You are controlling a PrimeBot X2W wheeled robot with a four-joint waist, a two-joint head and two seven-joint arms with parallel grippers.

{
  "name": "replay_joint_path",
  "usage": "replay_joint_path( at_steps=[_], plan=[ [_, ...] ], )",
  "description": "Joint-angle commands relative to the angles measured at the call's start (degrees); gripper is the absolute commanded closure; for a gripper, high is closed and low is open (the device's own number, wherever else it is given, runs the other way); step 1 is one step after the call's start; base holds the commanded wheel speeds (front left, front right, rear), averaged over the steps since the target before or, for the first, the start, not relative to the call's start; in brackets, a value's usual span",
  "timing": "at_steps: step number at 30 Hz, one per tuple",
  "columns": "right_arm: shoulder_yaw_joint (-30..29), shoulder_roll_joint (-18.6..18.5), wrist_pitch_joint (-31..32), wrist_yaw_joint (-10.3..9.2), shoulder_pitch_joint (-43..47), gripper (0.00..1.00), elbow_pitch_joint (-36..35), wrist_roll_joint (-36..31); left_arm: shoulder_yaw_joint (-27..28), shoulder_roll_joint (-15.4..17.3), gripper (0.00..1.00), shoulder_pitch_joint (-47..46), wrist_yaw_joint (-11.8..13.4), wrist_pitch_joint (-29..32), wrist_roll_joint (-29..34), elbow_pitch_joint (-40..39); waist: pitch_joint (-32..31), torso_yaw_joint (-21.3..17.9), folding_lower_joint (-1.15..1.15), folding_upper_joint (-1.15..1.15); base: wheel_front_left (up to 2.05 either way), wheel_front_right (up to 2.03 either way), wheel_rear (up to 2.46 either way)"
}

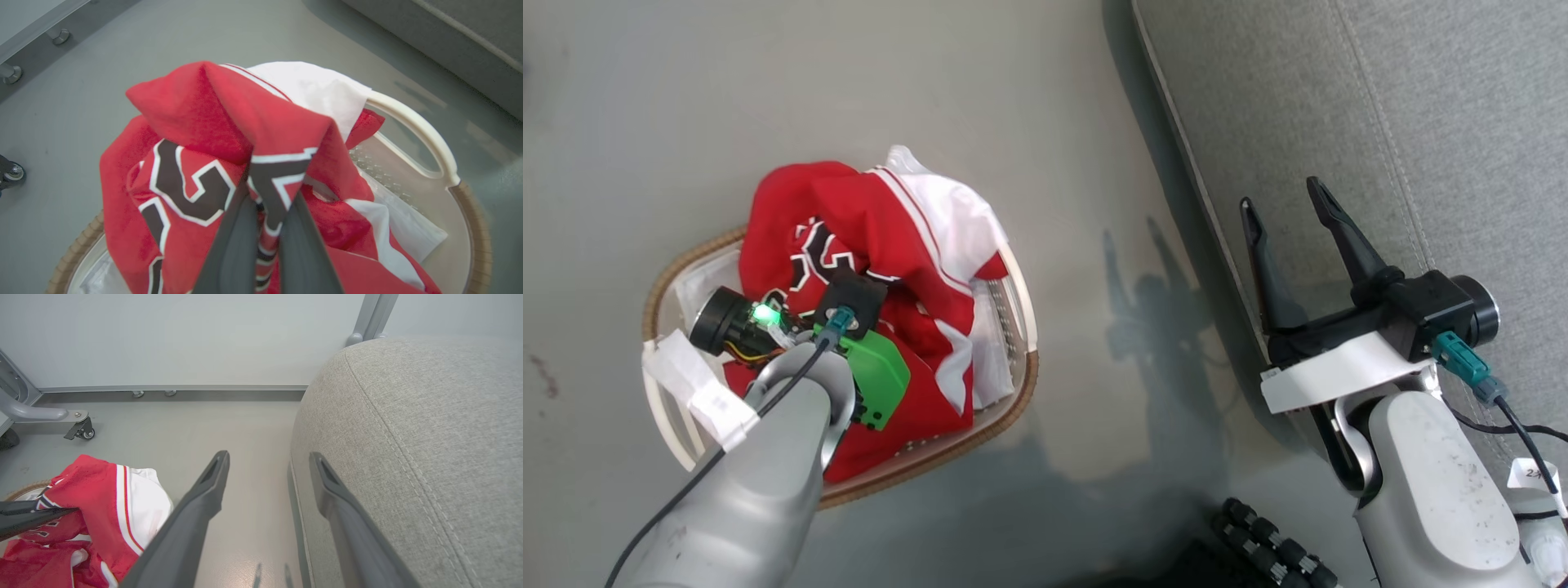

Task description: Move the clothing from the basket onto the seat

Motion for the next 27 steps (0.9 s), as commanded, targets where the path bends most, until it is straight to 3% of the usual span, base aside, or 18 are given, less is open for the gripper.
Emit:
replay_joint_path(
  at_steps=[1,16,27],
  plan=[
    [-0.38,-0.18,-0.14,-0.04,1.04,0.00,0.18,-0.22,0.19,0.84,1.00,1.68,-0.30,-0.19,-0.19,-1.48,-3.51,1.73,0.00,0.00,0.00,0.00,0.00],
    [-3.19,-0.20,-0.14,-0.04,7.81,0.00,2.64,-6.08,-1.41,5.61,1.00,10.13,-1.33,-0.22,0.83,-22.24,-21.44,8.18,0.00,0.00,0.00,0.00,0.00],
    [-1.84,-0.20,-0.14,-0.04,15.28,0.00,4.24,-8.12,-6.54,9.46,1.00,4.79,-1.86,-0.20,-0.28,-30.45,-34.08,10.54,0.00,0.00,0.00,0.00,0.00]
  ],
)
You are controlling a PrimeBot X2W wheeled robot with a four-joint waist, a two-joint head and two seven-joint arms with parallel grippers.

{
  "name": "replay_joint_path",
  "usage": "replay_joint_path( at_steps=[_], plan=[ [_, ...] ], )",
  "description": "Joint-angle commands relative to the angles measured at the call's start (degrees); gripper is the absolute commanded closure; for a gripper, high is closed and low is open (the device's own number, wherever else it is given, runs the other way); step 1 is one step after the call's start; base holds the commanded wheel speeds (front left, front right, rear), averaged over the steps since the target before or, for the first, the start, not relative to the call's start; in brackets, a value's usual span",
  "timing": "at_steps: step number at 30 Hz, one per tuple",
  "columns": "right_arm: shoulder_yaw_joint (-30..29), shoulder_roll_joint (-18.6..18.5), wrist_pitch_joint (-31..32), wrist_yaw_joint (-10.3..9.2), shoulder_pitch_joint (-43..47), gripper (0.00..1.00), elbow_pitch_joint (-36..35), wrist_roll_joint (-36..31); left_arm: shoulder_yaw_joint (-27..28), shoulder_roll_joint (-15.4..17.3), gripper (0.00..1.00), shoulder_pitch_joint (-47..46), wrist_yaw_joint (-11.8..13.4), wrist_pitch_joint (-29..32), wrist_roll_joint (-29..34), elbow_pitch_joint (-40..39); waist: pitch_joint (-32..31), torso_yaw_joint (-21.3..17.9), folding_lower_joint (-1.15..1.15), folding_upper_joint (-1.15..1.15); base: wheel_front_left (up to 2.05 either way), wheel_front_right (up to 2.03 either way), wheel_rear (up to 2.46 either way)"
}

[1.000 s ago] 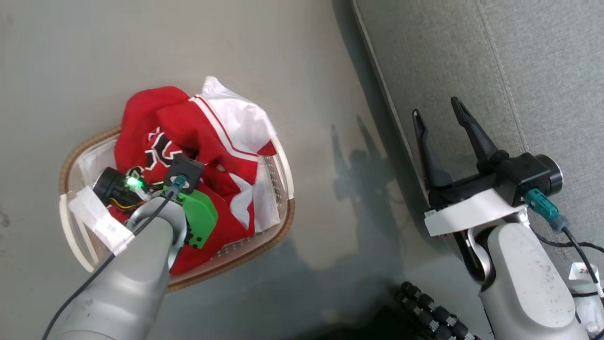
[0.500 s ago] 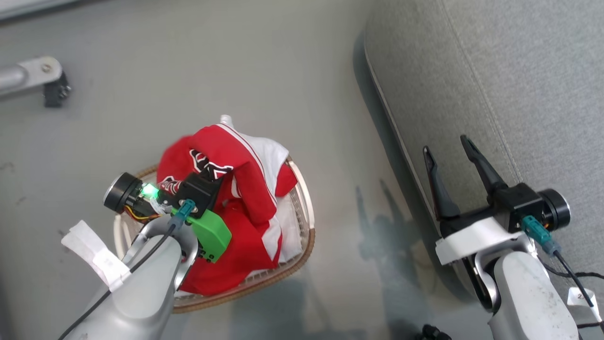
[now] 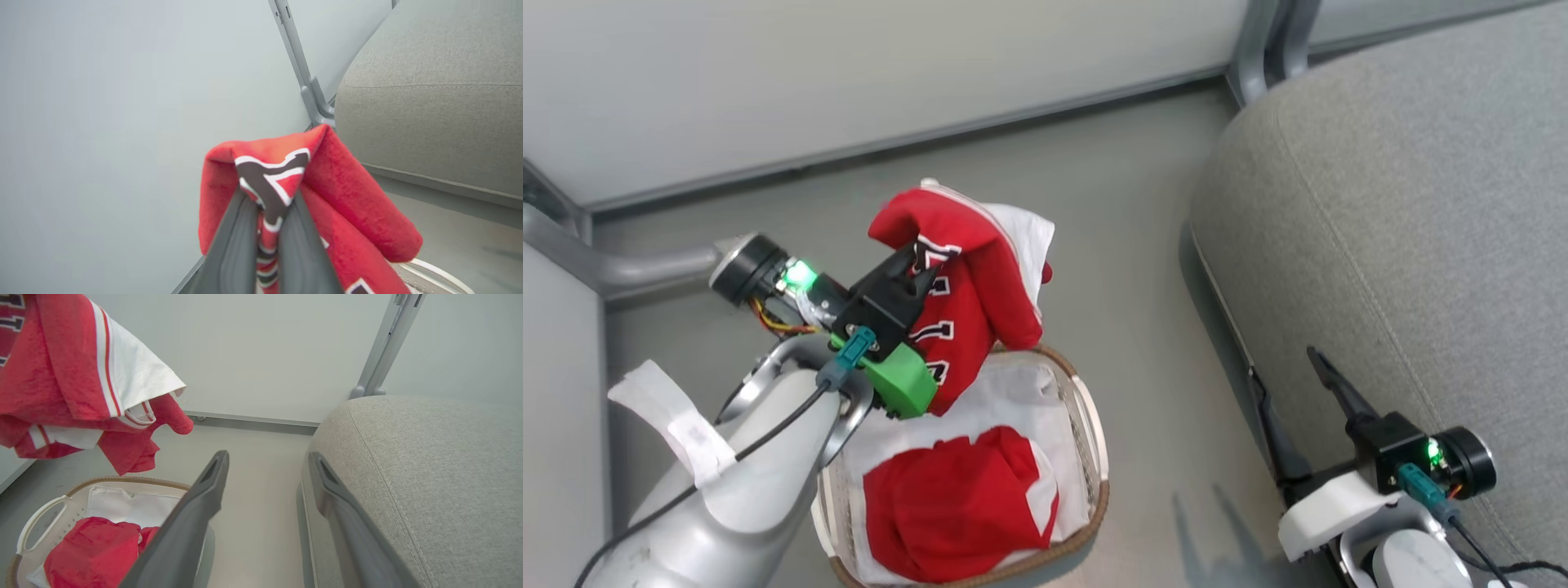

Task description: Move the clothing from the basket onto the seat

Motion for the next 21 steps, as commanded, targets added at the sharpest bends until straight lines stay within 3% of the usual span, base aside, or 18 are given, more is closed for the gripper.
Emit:
replay_joint_path(
  at_steps=[1,10,21],
  plan=[
    [0.32,-0.21,-0.14,-0.04,1.41,0.00,0.24,-0.16,-0.81,0.74,1.00,-1.52,-0.13,-0.05,-0.83,-0.80,-7.81,2.88,0.00,0.00,0.00,0.00,0.00],
    [2.94,-0.21,-0.14,-0.04,1.32,0.00,-0.43,-0.14,-4.61,3.19,1.00,-11.17,-0.08,2.36,-4.31,-3.76,-11.74,3.35,0.00,0.00,0.00,0.00,0.00],
    [8.80,-0.20,-0.14,-0.04,-2.89,0.00,-1.26,1.25,-7.50,1.69,1.00,-19.27,-0.08,2.74,-6.54,-3.07,-12.78,4.49,0.00,0.00,0.00,0.00,0.00]
  ],
)
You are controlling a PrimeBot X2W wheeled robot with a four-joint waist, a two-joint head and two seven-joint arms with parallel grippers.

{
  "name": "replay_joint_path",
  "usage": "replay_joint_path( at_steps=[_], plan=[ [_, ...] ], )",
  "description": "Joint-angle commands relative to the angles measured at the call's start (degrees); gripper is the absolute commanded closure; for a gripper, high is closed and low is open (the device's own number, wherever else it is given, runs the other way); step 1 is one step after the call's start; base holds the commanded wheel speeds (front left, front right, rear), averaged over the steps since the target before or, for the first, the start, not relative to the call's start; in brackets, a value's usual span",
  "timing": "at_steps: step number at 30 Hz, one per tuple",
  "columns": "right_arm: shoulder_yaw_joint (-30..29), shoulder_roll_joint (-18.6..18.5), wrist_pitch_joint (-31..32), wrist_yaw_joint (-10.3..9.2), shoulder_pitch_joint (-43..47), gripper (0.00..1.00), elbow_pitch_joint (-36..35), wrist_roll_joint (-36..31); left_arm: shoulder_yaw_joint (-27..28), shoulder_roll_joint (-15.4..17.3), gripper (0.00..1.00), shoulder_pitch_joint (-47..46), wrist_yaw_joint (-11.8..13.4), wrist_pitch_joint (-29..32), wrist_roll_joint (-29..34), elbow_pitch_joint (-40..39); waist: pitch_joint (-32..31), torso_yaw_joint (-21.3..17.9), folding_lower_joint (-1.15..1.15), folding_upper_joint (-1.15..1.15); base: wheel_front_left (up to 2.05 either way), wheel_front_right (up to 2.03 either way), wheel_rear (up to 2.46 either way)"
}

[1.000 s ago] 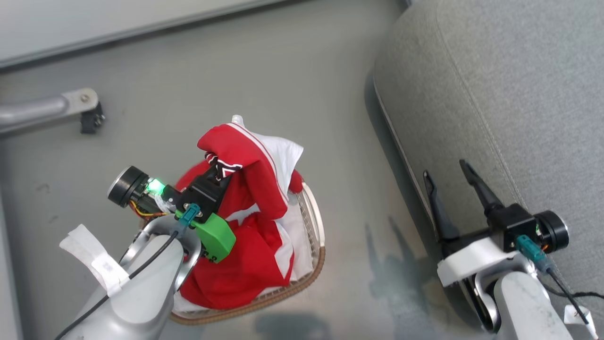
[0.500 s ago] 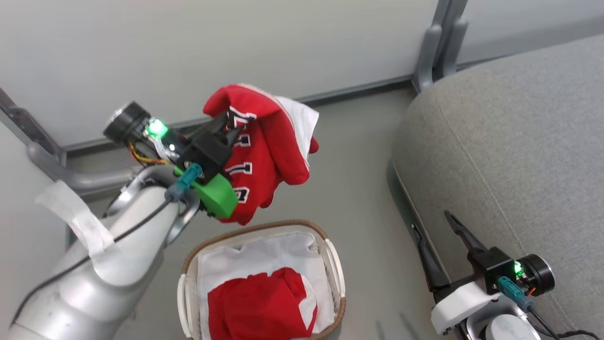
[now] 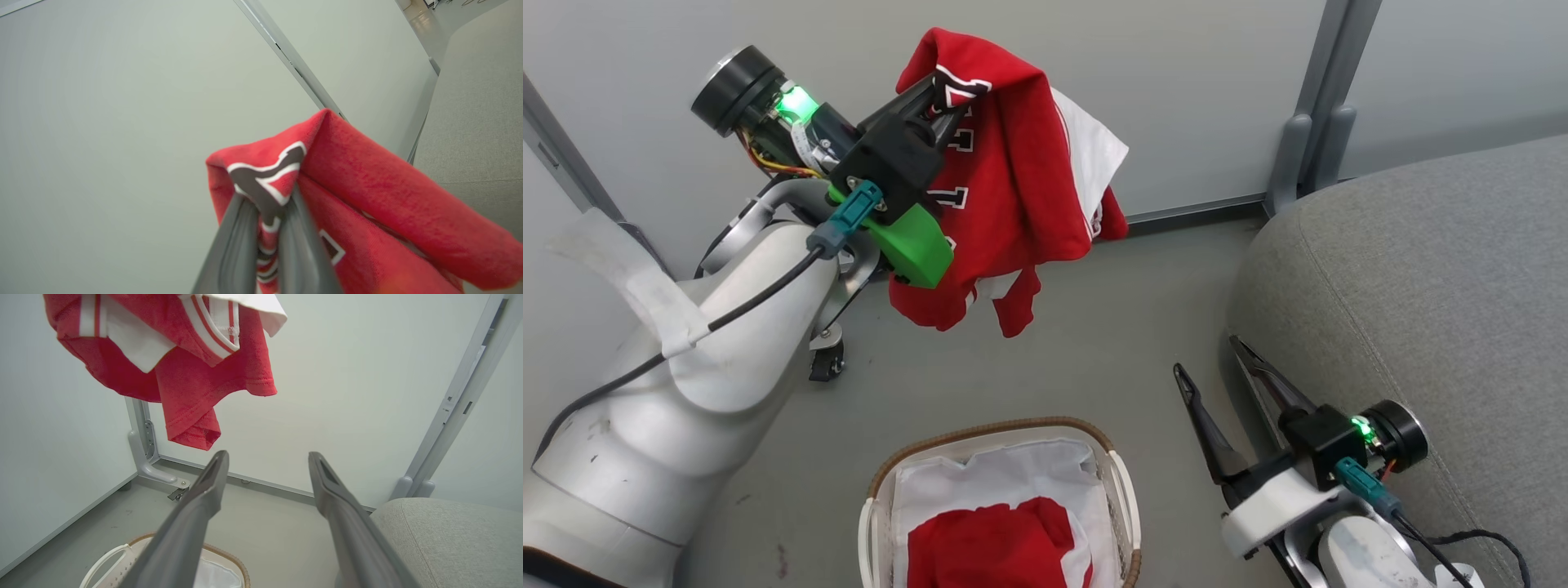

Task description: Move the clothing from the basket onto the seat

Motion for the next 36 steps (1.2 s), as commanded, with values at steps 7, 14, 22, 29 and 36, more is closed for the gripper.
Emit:
replay_joint_path(
  at_steps=[7,14,22,29,36],
  plan=[
    [6.72,-0.20,-0.14,-0.04,-5.53,0.00,-1.29,2.71,-2.45,-1.80,1.00,-1.84,0.06,-0.23,-1.11,0.51,-0.36,1.12,0.00,0.00,0.00,0.00,0.00],
    [10.83,-0.17,-0.14,-0.04,-10.80,0.00,-0.08,6.11,-5.18,-3.06,1.00,-2.18,0.06,-0.29,-1.95,0.44,-0.23,2.31,0.00,0.00,0.00,0.00,0.00],
    [11.07,-0.19,-0.14,-0.04,-15.19,0.00,2.69,8.61,-7.82,-4.02,1.00,-1.77,0.06,-0.50,-2.73,-0.38,0.06,3.49,0.00,0.00,0.00,0.00,0.00],
    [10.47,-0.18,-0.14,-0.04,-17.80,0.00,6.40,4.92,-9.74,-4.72,1.00,-0.55,0.06,-0.45,-3.86,-1.54,0.25,4.37,0.00,0.00,0.00,0.00,0.00],
    [9.15,-0.19,-0.14,-0.04,-18.76,0.62,9.89,3.59,-11.17,-5.10,1.00,0.34,0.06,-0.78,-5.01,-2.46,0.01,5.14,0.00,0.00,0.00,0.00,0.00]
  ],
)
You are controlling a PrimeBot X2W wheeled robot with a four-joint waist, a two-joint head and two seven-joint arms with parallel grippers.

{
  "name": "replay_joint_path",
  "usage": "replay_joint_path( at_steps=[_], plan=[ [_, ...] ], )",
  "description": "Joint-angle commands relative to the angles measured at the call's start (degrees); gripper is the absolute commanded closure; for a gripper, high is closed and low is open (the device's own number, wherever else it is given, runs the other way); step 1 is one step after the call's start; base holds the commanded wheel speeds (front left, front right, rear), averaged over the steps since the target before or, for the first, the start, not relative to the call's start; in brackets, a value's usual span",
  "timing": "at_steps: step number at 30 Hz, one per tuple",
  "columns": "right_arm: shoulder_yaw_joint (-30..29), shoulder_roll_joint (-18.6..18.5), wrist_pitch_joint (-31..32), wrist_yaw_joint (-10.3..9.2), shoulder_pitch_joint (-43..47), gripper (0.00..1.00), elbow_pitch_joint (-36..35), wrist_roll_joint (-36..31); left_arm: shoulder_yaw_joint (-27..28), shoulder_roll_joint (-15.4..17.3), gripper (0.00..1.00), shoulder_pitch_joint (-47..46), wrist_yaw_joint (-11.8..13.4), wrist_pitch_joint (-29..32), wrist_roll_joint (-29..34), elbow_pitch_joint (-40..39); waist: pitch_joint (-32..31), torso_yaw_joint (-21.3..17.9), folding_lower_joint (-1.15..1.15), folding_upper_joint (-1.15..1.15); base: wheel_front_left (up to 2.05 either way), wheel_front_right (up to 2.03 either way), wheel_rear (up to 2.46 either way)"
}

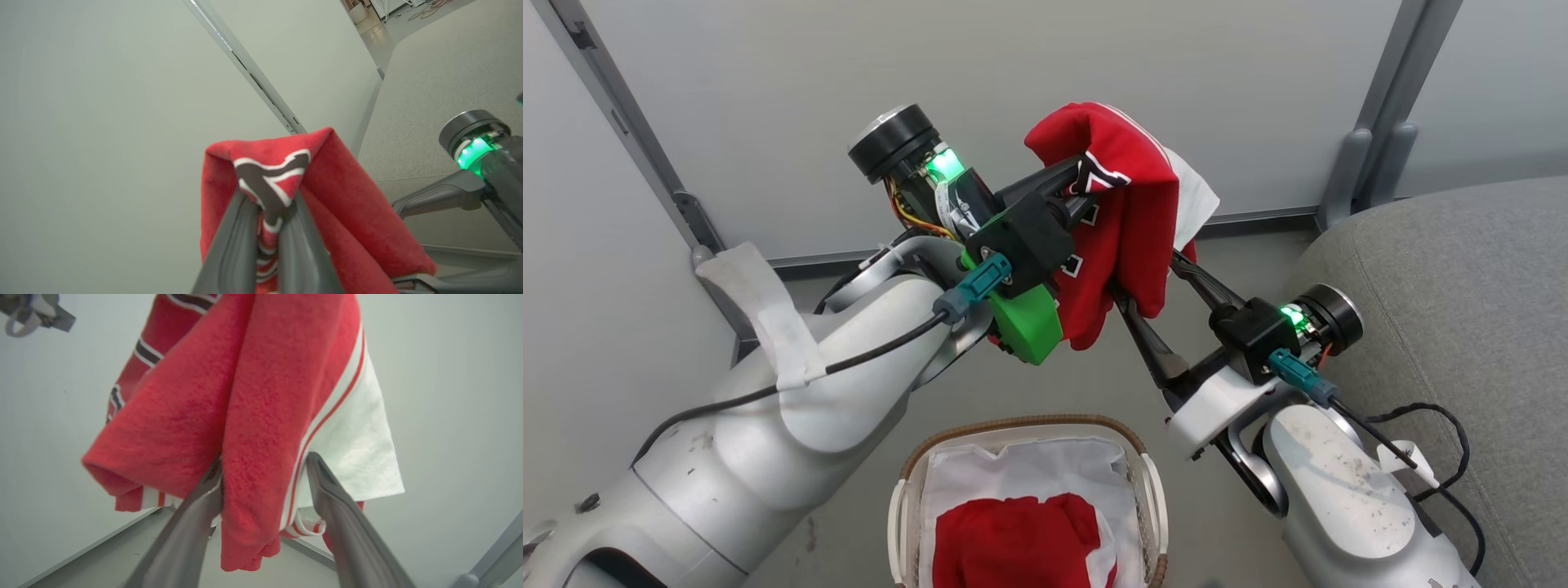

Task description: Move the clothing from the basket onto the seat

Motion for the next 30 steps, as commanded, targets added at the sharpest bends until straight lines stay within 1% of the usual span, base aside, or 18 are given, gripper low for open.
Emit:
replay_joint_path(
  at_steps=[1,2,3,11,18,20,21,22,23,24,25,30],
  plan=[
    [-0.28,-0.20,-0.14,-0.04,-0.62,0.70,0.37,-0.40,-0.17,-0.03,1.00,0.89,0.08,-0.44,-0.46,-0.18,-0.09,0.12,0.00,0.00,0.00,0.00,0.00],
    [-0.38,-0.19,-0.14,-0.04,-0.69,0.93,0.68,-0.46,-0.32,0.08,1.00,1.10,0.08,-0.51,-0.59,-0.18,-0.13,0.16,0.00,0.00,0.00,0.00,0.00],
    [-0.51,-0.19,-0.14,-0.04,-0.68,1.00,0.94,-0.54,-0.43,0.17,1.00,1.31,0.08,-0.47,-0.74,-0.13,-0.16,0.18,0.00,0.00,0.00,0.00,0.00],
    [-1.33,-0.19,-0.14,-0.04,0.31,1.00,1.93,-0.54,-0.48,1.01,1.00,3.57,0.75,-0.78,-2.08,0.44,-0.41,0.07,0.00,0.00,0.00,0.00,0.00],
    [-3.11,-0.19,-0.14,-0.04,0.77,1.00,1.72,-1.26,0.83,0.80,1.00,7.90,2.65,-1.63,-4.76,1.37,-0.65,-0.13,0.00,0.00,0.00,0.00,0.00],
    [-4.14,-0.19,-0.14,-0.04,0.97,1.00,1.50,-1.63,1.35,0.52,0.82,9.70,3.30,-1.95,-5.62,1.77,-0.70,-0.15,0.00,0.00,0.00,0.00,0.00],
    [-4.67,-0.20,-0.14,-0.04,1.03,1.00,1.37,-1.72,1.65,0.32,0.77,10.60,3.58,-2.04,-6.03,1.89,-0.70,-0.16,0.00,0.00,0.00,0.00,0.00],
    [-5.36,-0.20,-0.14,-0.04,1.08,1.00,1.27,-1.97,1.96,0.07,0.65,11.74,3.92,-2.09,-6.51,2.04,-0.69,-0.18,0.00,0.00,0.00,0.00,0.00],
    [-5.93,-0.20,-0.14,-0.04,1.09,1.00,1.23,-2.01,2.32,-0.12,0.57,12.67,4.23,-2.24,-6.94,2.18,-0.68,-0.19,0.00,0.00,0.00,0.00,0.00],
    [-6.70,-0.19,-0.14,-0.04,1.12,1.00,1.17,-2.20,2.89,-0.37,0.03,13.84,4.64,-2.38,-7.53,2.25,-0.67,-0.22,0.00,0.00,0.00,0.00,0.00],
    [-7.27,-0.19,-0.14,-0.04,1.16,1.00,1.08,-2.42,3.35,-0.57,0.00,14.87,4.87,-2.47,-8.04,2.39,-0.65,-0.24,0.00,0.00,0.00,0.00,0.00],
    [-10.30,-0.22,-0.14,-0.04,1.34,1.00,0.92,-3.56,7.08,-1.52,0.00,21.02,5.91,-2.45,-8.46,0.63,-0.36,-0.34,0.00,0.00,0.00,0.00,0.00]
  ],
)
